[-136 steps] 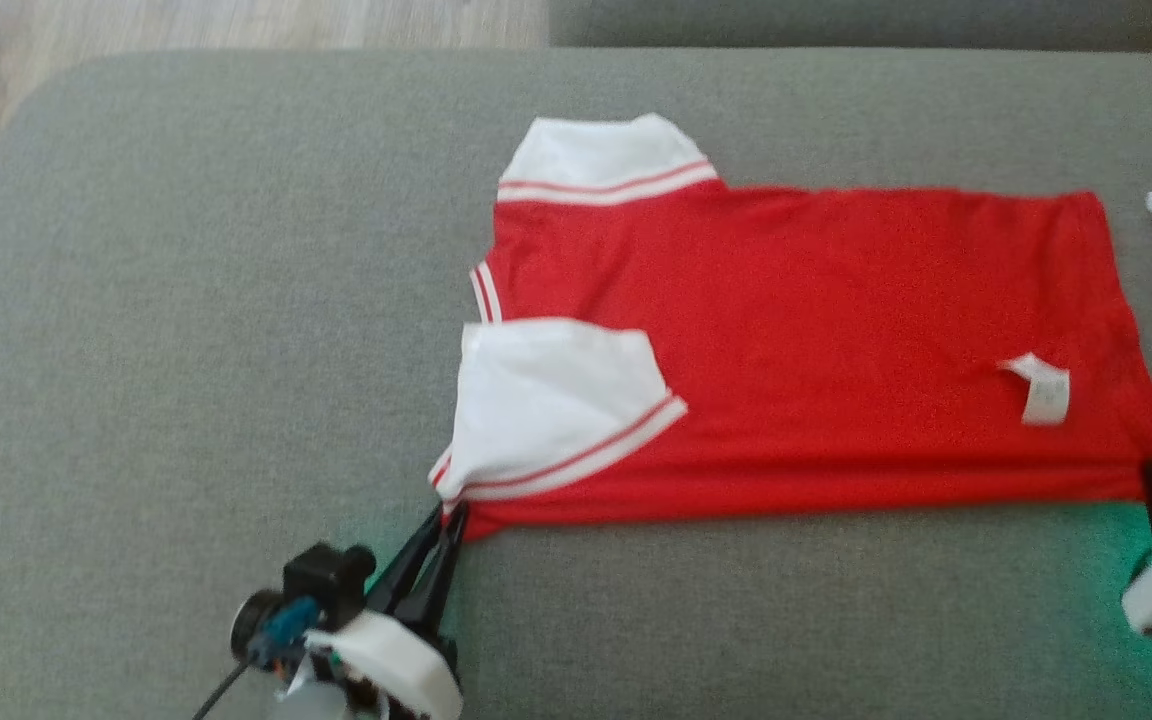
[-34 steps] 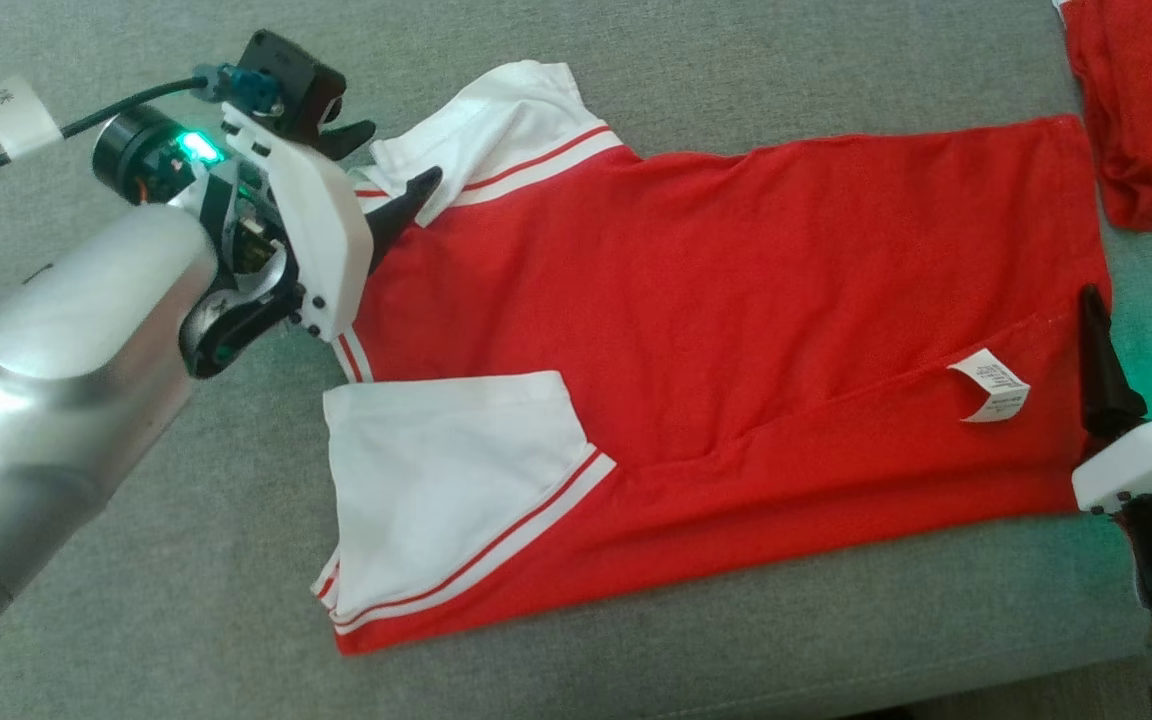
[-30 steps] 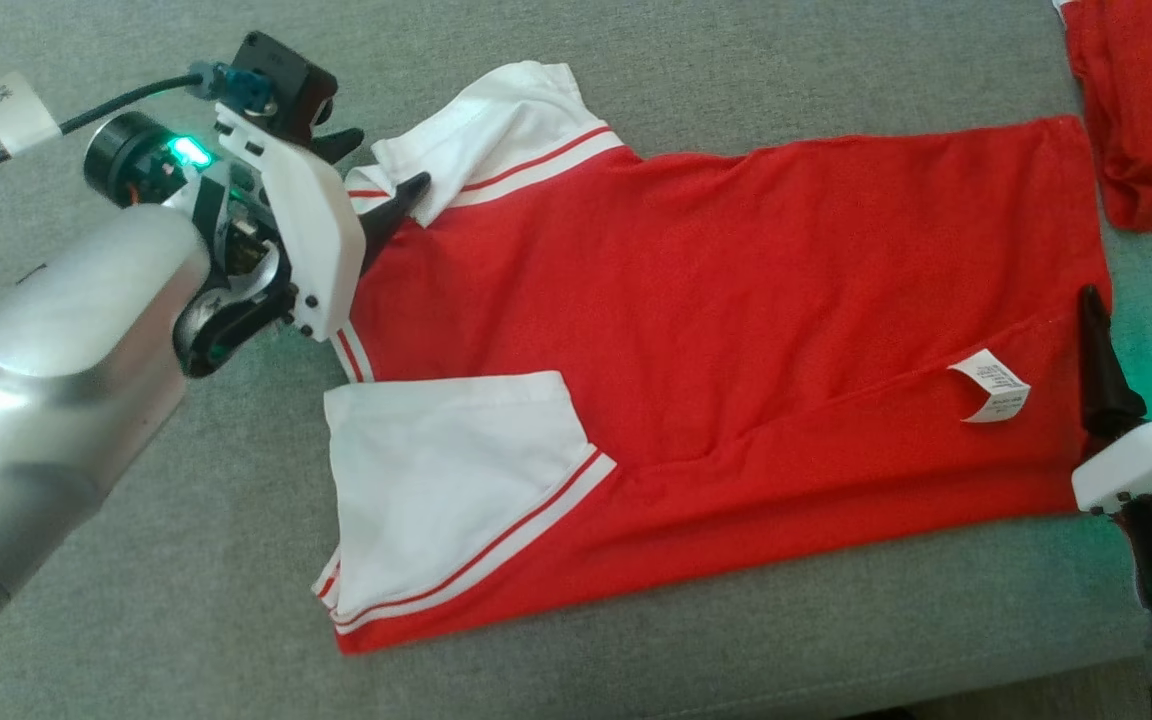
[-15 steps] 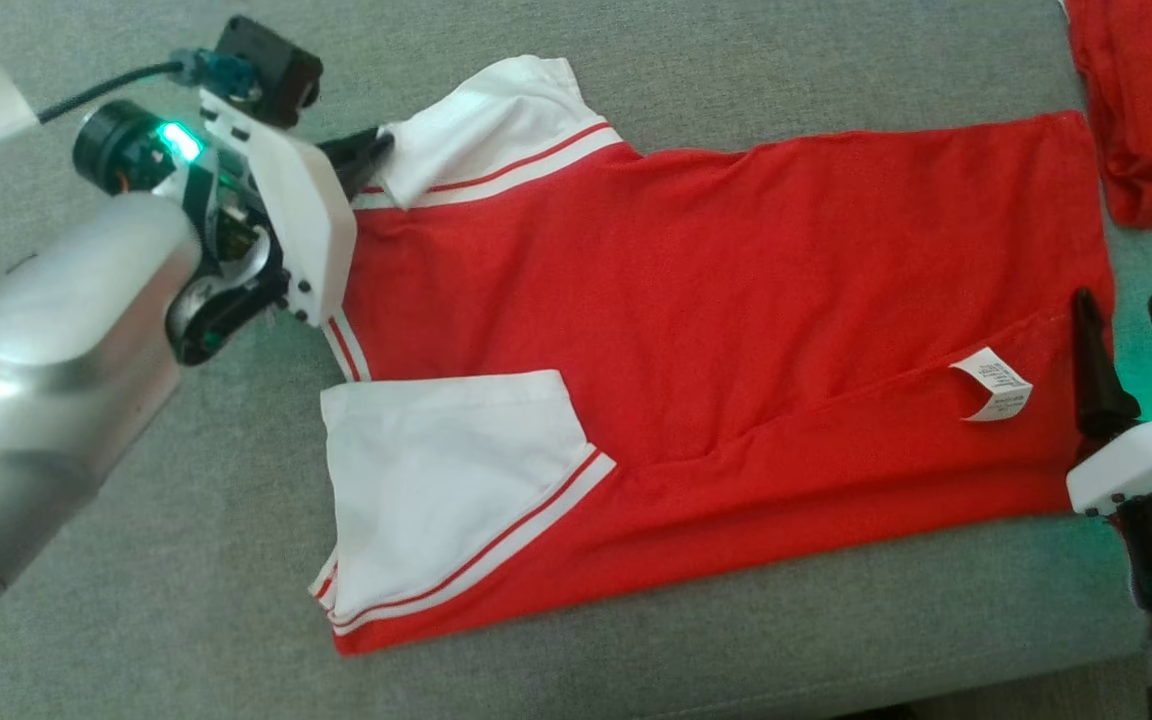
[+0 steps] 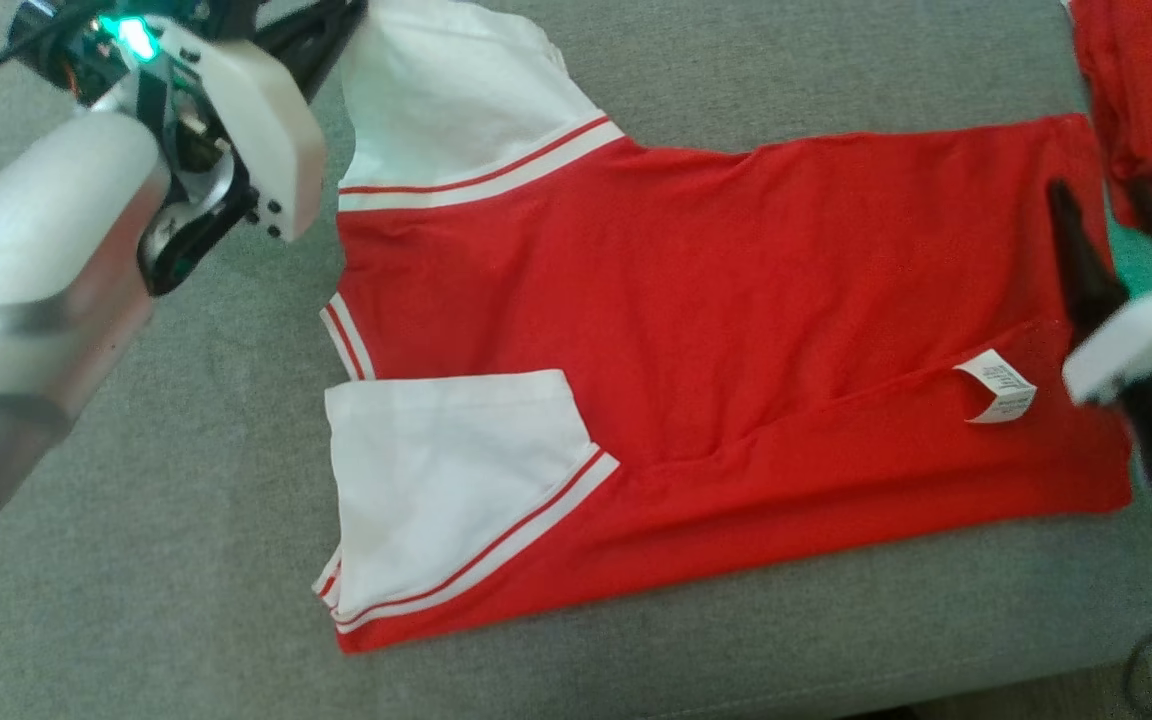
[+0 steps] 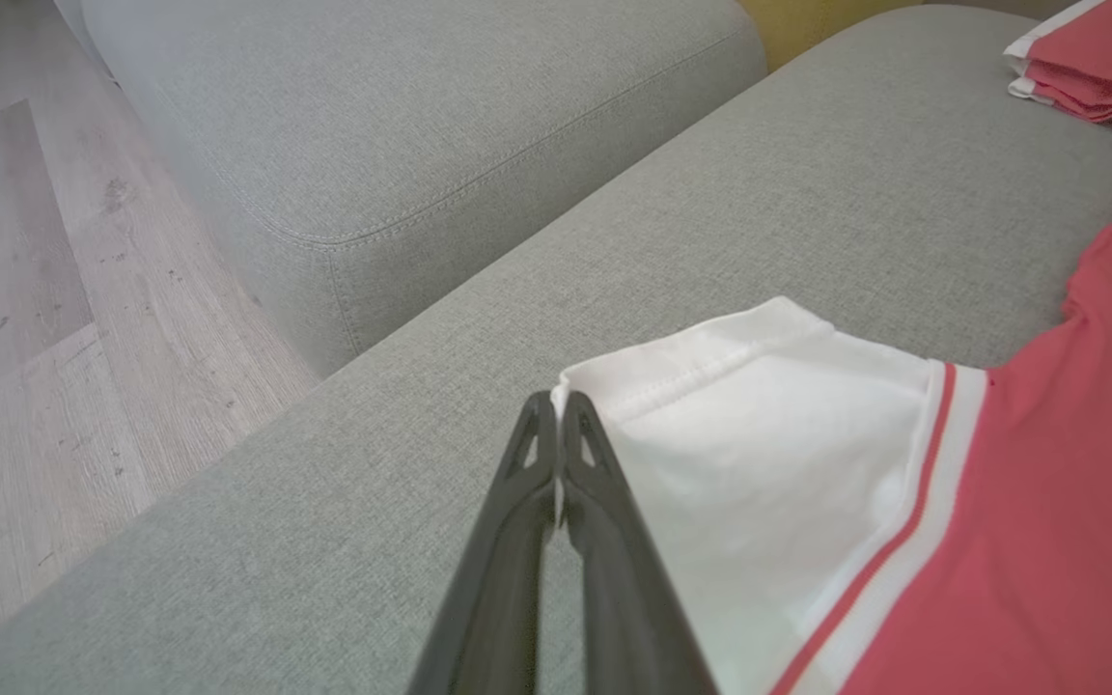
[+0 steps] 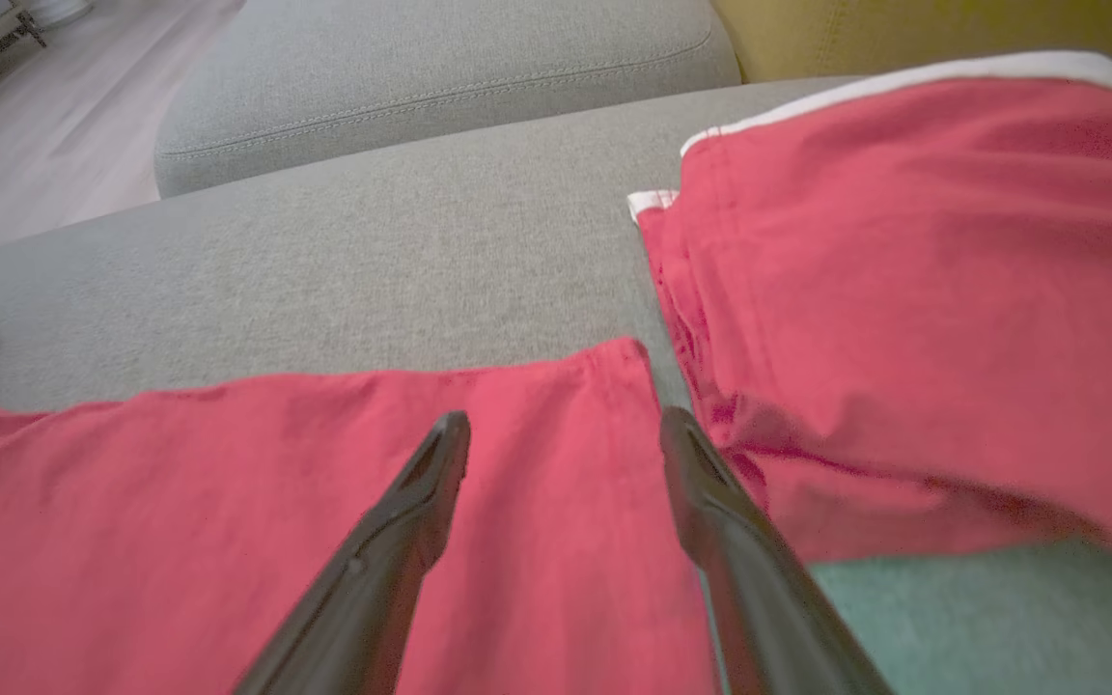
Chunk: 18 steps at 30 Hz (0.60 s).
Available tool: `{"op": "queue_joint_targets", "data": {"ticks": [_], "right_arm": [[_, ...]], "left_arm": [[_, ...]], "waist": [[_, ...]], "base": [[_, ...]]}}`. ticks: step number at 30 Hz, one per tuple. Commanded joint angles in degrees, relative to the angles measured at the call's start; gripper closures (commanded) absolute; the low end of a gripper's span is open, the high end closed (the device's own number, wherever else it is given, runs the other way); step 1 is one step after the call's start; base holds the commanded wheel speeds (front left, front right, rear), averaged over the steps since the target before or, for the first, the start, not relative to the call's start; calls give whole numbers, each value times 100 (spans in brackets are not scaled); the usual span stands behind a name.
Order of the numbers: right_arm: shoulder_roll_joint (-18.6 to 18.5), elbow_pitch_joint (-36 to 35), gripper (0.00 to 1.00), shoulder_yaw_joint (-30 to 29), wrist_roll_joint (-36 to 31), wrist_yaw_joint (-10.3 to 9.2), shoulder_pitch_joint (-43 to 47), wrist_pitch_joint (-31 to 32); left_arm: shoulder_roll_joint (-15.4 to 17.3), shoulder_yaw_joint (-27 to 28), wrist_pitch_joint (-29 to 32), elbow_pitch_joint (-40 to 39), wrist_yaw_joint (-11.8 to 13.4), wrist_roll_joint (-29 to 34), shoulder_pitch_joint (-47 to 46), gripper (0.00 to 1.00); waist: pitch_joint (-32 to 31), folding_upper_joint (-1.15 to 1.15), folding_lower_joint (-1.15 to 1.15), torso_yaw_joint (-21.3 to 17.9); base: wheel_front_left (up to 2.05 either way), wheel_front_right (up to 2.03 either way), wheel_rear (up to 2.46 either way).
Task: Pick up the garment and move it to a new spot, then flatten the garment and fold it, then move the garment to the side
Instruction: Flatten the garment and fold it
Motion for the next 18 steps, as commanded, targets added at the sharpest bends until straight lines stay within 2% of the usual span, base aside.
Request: {"op": "queue_joint_targets", "data": {"ticks": [1,8,12,14,15,17,18], "right_arm": [[-234,41,0,157,52,-5,-344,191],[-530,931,0,287,-6,-5,-1239,665],[-609,1172,0,331,-1,-5,-1443,741],[-632,1281,14,353,16,-5,-1527,743],[-642,1328,29,363,27,-5,-1559,744],[-668,1405,53,391,34,-5,-1607,740],[-677,1453,57,386,38,-5,-1626,752]], "left_arm": [[117,229,-92,-3,12,60,-386,100],[2,73,-289,161,11,149,-578,100],[-57,15,-348,231,11,137,-617,100],[-85,-24,-374,261,11,116,-631,100],[-95,-45,-385,272,11,103,-637,100],[-112,-84,-404,287,11,75,-653,100],[-117,-102,-413,294,10,60,-659,100]], "waist": [[40,0,0,30],[149,0,0,168],[163,0,0,223],[165,0,0,244],[166,0,0,254],[169,0,0,269],[170,0,0,275]], "base": [[0,0,0],[0,0,0],[0,0,0],[0,0,0],[0,0,0],[0,0,0],[0,0,0]]}}
